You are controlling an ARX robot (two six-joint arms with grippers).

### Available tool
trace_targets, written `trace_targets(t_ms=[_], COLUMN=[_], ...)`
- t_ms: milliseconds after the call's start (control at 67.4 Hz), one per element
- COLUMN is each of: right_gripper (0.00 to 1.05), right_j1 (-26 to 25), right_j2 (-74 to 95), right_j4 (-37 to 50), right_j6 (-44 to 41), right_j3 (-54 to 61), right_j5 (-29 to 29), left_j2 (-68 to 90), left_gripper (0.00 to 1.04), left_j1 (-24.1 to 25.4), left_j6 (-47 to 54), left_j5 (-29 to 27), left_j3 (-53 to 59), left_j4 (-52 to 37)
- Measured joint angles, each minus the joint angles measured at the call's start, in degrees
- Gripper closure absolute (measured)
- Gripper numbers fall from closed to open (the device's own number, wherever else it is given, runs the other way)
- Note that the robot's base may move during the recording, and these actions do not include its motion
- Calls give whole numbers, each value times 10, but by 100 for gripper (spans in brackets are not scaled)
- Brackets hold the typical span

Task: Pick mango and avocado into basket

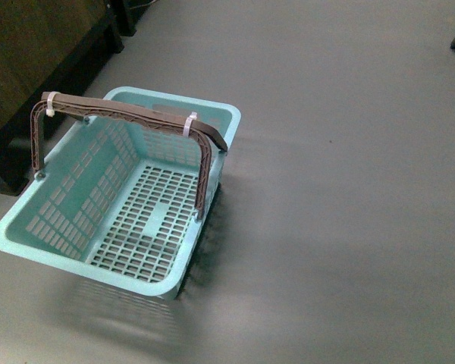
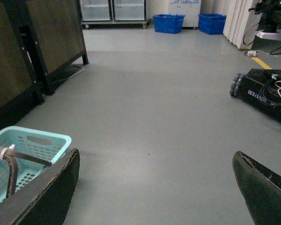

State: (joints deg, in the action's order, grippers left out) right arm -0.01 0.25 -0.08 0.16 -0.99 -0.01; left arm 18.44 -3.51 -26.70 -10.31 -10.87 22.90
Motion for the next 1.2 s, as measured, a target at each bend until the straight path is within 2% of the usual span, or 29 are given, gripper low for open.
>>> trace_targets(t_ms=[89, 252, 341, 401, 549, 786, 964, 1202], right_gripper=[9, 9, 9, 9, 9, 9, 9, 9], right_j1=[0, 0, 0, 0, 0, 0, 0, 0], right_j2=[0, 0, 0, 0, 0, 0, 0, 0], right_j4=[0, 0, 0, 0, 0, 0, 0, 0], right_j6=[0, 0, 0, 0, 0, 0, 0, 0], right_j3=[0, 0, 0, 0, 0, 0, 0, 0], right_j5=[0, 0, 0, 0, 0, 0, 0, 0], left_j2=[98, 304, 530, 665, 832, 996, 1100, 1186], left_gripper=[8, 8, 8, 8, 8, 8, 8, 8], left_j1=[4, 7, -37, -64, -96, -117, -133, -130], left_j6=[-162, -340, -436, -480, -497, -501, -501, -502], left_j5=[28, 49, 40, 30, 24, 38, 52, 62], left_j3=[-18, -64, -134, -202, -329, -494, -577, -648], left_j4=[-43, -204, -334, -364, -362, -370, -363, -363])
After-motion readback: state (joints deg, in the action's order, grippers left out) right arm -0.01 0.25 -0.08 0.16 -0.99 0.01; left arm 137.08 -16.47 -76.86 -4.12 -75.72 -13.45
